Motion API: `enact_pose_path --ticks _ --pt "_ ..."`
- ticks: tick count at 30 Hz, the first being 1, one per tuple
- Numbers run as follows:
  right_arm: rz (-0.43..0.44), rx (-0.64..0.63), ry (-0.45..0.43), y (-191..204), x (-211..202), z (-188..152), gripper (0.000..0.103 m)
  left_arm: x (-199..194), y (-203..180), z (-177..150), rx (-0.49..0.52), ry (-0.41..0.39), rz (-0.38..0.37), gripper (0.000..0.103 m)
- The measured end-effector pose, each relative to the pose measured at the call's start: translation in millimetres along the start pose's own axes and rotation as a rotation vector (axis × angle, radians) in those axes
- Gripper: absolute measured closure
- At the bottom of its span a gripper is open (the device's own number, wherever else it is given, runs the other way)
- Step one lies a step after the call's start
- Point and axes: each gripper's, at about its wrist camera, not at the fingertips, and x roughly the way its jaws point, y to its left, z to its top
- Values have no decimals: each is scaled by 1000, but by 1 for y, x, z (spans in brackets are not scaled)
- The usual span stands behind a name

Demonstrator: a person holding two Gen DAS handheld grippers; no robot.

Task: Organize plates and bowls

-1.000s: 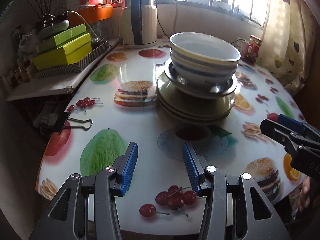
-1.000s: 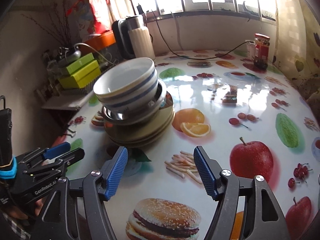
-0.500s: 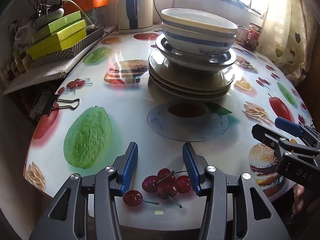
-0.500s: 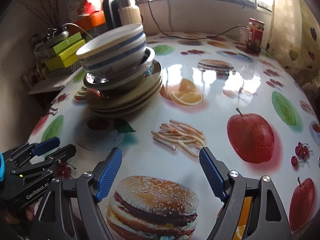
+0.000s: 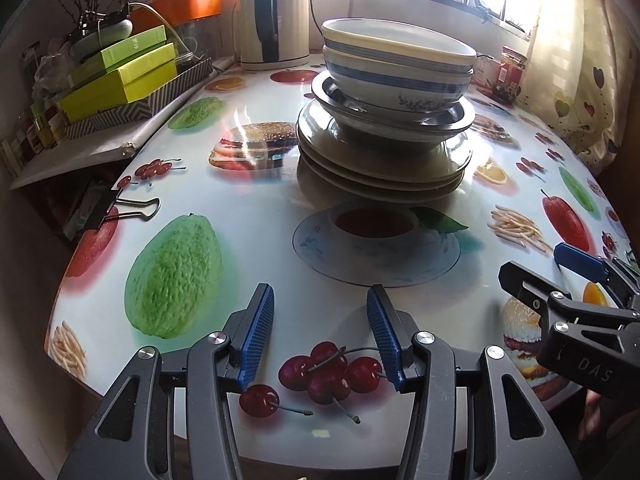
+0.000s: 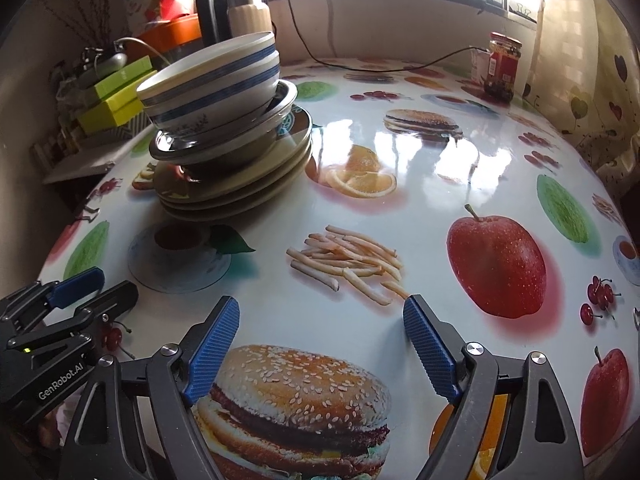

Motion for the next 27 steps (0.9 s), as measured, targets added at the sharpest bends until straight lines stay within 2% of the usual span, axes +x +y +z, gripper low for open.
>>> enact_pose_path --ticks 6,27 --pt "-23 -10 -3 4 1 -1 16 0 -2 -1 1 -5 -2 49" --pt "-50 -22 -9 7 1 -4 14 0 -3 -1 -2 -9 -2 44"
